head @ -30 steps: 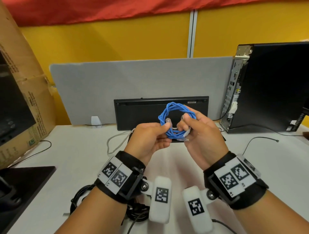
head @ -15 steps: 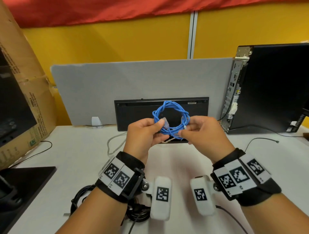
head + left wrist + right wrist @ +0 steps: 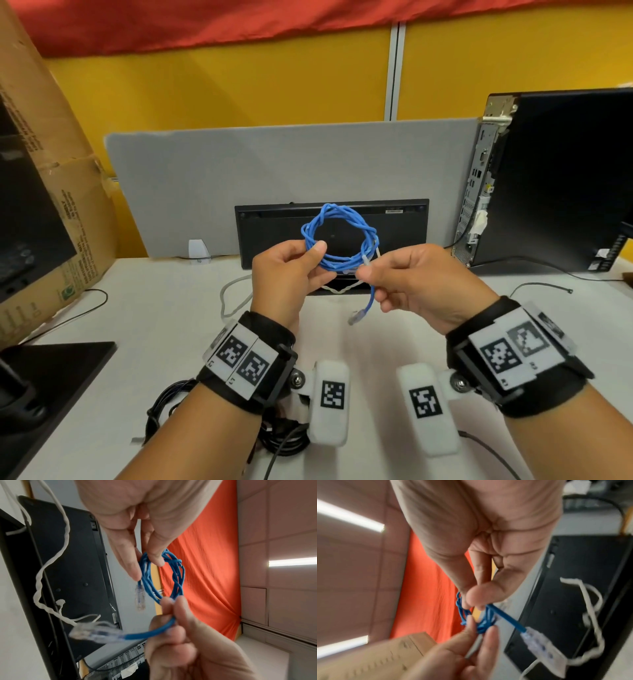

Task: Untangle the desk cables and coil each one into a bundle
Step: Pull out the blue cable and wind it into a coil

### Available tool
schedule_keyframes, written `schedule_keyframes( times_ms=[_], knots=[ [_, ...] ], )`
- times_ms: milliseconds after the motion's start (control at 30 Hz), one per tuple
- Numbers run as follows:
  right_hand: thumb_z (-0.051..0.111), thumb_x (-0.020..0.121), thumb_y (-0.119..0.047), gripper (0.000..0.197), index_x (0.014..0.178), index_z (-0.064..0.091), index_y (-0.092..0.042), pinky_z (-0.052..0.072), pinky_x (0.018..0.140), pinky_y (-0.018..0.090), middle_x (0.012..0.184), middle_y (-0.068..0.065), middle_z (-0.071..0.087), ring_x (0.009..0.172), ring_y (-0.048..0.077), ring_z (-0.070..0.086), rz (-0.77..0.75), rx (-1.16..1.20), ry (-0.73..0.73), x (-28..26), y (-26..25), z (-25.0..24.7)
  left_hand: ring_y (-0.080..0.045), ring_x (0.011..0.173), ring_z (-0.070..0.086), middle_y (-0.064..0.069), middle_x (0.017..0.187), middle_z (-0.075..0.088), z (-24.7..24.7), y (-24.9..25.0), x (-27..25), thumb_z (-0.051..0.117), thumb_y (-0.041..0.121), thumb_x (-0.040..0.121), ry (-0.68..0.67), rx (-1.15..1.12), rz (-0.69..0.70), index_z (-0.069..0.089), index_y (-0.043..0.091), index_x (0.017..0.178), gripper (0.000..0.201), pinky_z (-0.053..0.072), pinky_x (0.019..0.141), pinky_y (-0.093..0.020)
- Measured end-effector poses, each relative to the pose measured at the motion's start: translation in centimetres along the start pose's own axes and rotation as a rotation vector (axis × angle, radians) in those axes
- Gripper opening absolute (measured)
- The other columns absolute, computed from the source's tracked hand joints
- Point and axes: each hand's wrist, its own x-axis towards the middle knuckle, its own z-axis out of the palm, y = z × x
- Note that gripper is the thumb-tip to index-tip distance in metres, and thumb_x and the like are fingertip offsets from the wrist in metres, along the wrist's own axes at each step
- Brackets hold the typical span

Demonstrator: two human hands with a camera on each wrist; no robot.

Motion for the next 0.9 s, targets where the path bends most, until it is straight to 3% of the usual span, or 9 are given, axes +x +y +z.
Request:
schedule_keyframes(
  times_ms=[133,233,333,467,700,900],
  knots=[
    [0.082,0.074,-0.013,0.013,0.062,0.076,-0.015,0.060,0.061,0.026,0.060,0.005,0.072,0.058,0.021,0.072,-0.151,-0.295,0.220,0.5,1.3,0.3,-0.022,0.075,0.073,-0.016,0.083,0.073,0.3,-0.1,-0.2,0.072,0.016,0.086,-0.034,0.020,-0.041,0.071,0.003,0.082,0.013,0.058,0.066,-0.024],
    [0.081,0.074,-0.010,0.012,0.066,0.078,-0.018,0.061,0.070,0.033,0.065,0.004,0.074,0.065,0.021,0.074,-0.213,-0.209,0.341,1.0,2.3,0.4,-0.022,0.077,0.073,-0.015,0.084,0.075,0.4,-0.1,-0.2,0.072,0.015,0.086,-0.049,0.001,-0.106,0.070,-0.001,0.081,0.016,0.058,0.068,-0.024],
    [0.081,0.074,-0.009,0.007,0.070,0.077,-0.012,0.061,0.074,0.038,0.070,0.008,0.075,0.069,0.024,0.074,-0.254,-0.030,0.425,1.2,2.7,0.5,-0.024,0.084,0.074,-0.017,0.088,0.075,0.6,-0.2,-0.3,0.070,0.008,0.086,-0.106,-0.106,-0.184,0.069,-0.004,0.083,0.013,0.058,0.070,-0.023],
    [0.083,0.073,-0.016,0.006,0.076,0.078,-0.012,0.059,0.077,0.038,0.074,0.008,0.076,0.075,0.024,0.074,-0.275,0.109,0.514,1.2,3.0,0.6,-0.023,0.089,0.073,-0.018,0.095,0.074,1.2,-0.3,-0.7,0.066,0.003,0.087,-0.164,-0.244,-0.257,0.069,-0.006,0.094,0.011,0.058,0.072,-0.024],
    [0.077,0.079,-0.015,0.013,0.086,0.075,-0.004,0.056,0.070,0.023,0.083,0.011,0.076,0.083,0.022,0.074,-0.164,0.395,0.513,1.0,2.8,1.6,-0.027,0.100,0.071,-0.022,0.108,0.071,1.4,-0.5,-1.0,0.065,0.003,0.087,-0.215,-0.343,-0.304,0.063,-0.011,0.111,0.027,0.058,0.077,-0.024],
    [0.068,0.085,-0.005,0.019,0.100,0.068,0.007,0.059,0.075,0.027,0.096,0.019,0.074,0.091,0.026,0.073,-0.080,0.677,0.344,0.4,2.3,2.4,-0.027,0.094,0.072,-0.020,0.100,0.073,1.1,-0.7,-0.9,0.067,0.000,0.086,-0.206,-0.257,-0.243,0.067,-0.009,0.104,0.020,0.059,0.077,-0.026]
  ],
)
